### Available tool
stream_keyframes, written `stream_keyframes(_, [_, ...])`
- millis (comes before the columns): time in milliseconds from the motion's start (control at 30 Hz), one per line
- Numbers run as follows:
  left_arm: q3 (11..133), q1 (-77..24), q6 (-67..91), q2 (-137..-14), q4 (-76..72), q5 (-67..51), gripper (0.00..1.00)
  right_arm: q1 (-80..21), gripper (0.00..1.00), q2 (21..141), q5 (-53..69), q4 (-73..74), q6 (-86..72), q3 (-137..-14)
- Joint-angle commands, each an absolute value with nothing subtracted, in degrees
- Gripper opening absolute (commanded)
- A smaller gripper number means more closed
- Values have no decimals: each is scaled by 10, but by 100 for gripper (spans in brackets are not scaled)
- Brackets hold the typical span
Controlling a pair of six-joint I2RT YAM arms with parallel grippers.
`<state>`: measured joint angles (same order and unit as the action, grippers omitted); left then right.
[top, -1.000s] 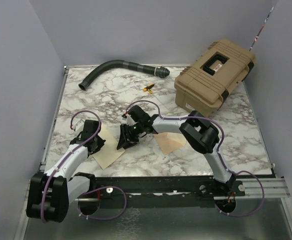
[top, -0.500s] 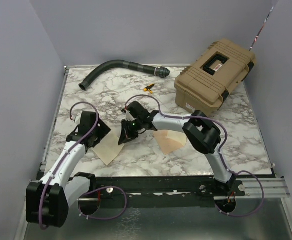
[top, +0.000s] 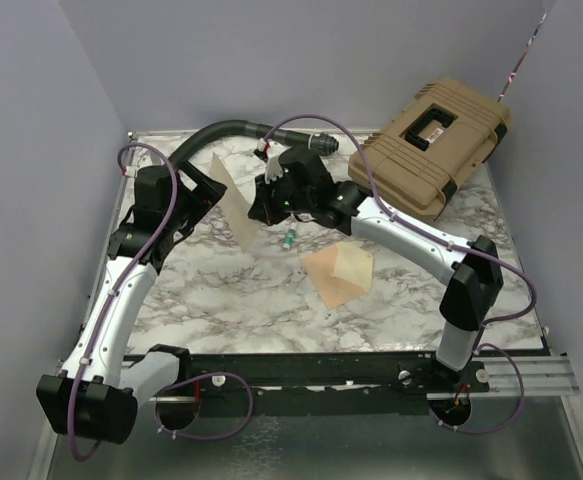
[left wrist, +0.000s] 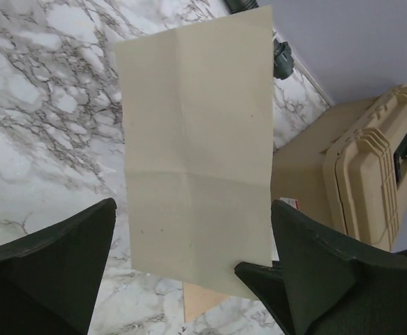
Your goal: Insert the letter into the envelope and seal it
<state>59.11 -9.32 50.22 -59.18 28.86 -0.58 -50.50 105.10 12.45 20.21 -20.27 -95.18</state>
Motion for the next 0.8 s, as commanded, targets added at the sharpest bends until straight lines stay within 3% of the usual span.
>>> stream_keyframes(0, [635,-92,525,-617,278,-63,92,-507,0,1029,42,251,-68,-964])
stream_keyframes(167, [652,-92,545,-638,218,-111,94,-508,0,1015,-4,264,-16,-972])
stream_keyframes(400, [606,-92,587,-616,183,-47,94,-508,0,1027,-30,296,-10,-1014])
stream_keyframes(600, [575,-92,657,-654,183,-104,85,-508,0,1033,-31,285,-14,-1017])
stream_keyframes(767, [576,-91,693,-680,183,-141,86,-508,0,1028,-25,269,-13,-1007])
